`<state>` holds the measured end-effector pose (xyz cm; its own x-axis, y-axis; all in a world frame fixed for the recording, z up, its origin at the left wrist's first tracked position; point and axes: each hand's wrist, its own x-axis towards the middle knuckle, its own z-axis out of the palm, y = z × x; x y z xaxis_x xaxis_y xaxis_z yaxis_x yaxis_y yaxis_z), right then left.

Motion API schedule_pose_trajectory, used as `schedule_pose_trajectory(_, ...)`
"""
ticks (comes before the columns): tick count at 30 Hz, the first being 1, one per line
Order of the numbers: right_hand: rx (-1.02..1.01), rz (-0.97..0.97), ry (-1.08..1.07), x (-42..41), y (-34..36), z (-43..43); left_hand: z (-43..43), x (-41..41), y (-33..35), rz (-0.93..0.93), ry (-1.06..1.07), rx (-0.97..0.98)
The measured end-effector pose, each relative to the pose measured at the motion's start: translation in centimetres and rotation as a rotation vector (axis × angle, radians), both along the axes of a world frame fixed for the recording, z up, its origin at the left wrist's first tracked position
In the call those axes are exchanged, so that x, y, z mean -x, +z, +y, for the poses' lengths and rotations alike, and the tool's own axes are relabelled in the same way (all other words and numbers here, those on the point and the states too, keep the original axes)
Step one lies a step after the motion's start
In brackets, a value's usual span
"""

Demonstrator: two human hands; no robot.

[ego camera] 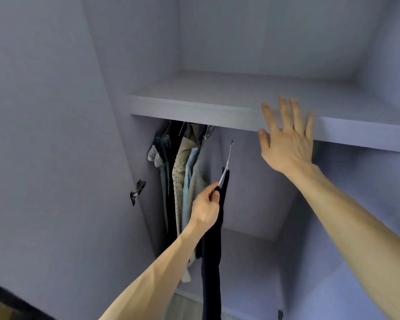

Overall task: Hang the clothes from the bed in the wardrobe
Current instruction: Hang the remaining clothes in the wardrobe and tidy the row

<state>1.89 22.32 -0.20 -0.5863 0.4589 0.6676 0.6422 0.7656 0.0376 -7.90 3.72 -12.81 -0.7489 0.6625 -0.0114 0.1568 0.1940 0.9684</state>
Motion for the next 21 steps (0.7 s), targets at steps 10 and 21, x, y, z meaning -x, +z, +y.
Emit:
schedule_pose_trajectory(10,-0.354,0.216,-0.014,4.1,-2.1,5.1,11.2,4.1,-0.5,0.103,0.149,-0.218)
schedule_pose_trajectory(21,-0.661,0.375,-0.048,6.0,-3.4,8.1,20.6,9.7,-0.5,0.237,0.189,-0.159)
